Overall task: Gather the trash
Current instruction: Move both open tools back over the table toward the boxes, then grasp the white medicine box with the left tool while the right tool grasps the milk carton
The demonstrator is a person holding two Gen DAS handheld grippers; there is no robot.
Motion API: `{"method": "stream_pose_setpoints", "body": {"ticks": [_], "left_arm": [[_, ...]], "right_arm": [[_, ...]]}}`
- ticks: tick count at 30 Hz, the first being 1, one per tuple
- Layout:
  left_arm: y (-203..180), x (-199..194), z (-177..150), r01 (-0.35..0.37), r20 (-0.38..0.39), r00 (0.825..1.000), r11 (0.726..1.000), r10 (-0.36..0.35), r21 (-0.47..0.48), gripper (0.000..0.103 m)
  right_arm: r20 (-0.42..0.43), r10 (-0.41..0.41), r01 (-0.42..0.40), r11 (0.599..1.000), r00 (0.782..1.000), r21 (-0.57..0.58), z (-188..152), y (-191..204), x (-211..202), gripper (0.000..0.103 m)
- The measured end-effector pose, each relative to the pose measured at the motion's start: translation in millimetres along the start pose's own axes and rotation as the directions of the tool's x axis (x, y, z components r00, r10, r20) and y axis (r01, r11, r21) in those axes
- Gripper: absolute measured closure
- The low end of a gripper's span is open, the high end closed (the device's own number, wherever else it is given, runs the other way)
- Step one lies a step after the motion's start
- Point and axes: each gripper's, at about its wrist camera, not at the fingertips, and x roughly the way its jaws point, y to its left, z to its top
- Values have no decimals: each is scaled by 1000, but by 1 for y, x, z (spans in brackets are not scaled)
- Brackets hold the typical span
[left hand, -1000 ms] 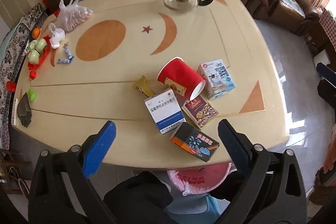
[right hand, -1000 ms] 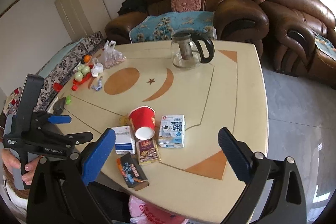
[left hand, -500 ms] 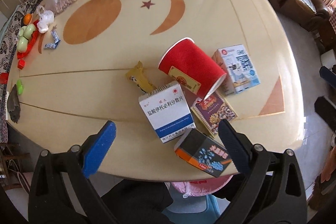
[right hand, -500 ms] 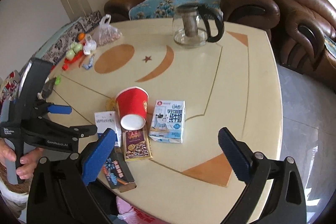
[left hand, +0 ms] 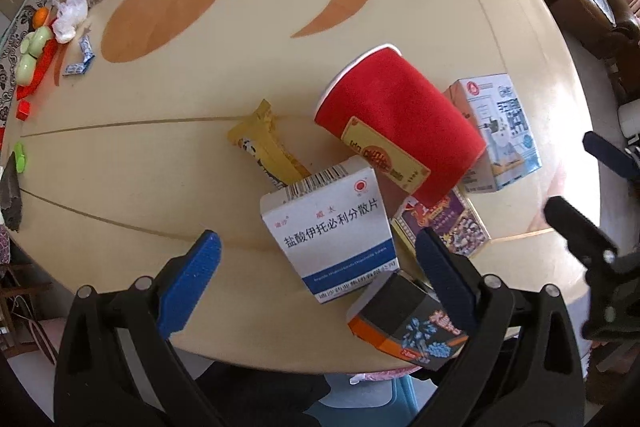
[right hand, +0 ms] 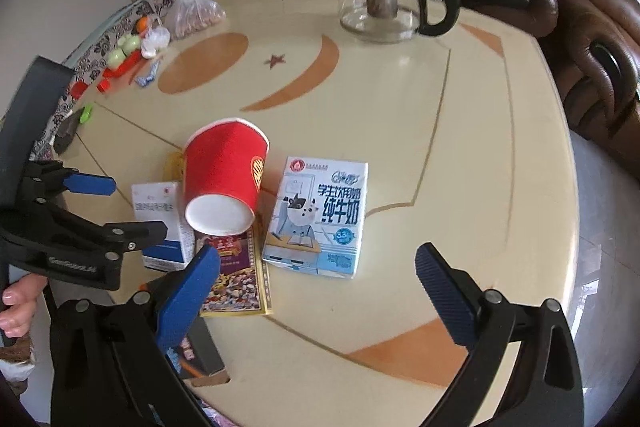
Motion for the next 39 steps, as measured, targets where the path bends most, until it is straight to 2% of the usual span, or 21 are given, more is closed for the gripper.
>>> {"method": "stream_pose_setpoints", "body": {"ticks": [15,22,25,26,30,33,39], "left_arm": [[15,33,17,10,-38,999,999,-12,-37,8],[14,41,19,16,-42,999,998,-19,-62,8],[18,44,19,46,-43,998,995,-50,-88,8],[18,44,19,53,-40,998,995,-57,-89,9],[25,48,21,76,-50,995,992,-81,-97,26],[30,49,18,98,-49,993,989,-104,-111,32],[34,44,11,100,-23,994,987,-103,-124,34]], "right_arm": [[-51,-31,30,999,998,-21,0,1,52,7],[-26,-59,59,998,998,-23,1,4,63,7],[-8,-86,86,996,996,-28,0,4,65,8],[-6,-90,90,996,996,-29,0,4,66,10],[-22,-108,107,993,994,-39,-2,6,72,38],[-14,-130,129,991,991,-44,-4,7,72,38],[15,-179,180,983,984,-46,-8,5,61,38]]}}
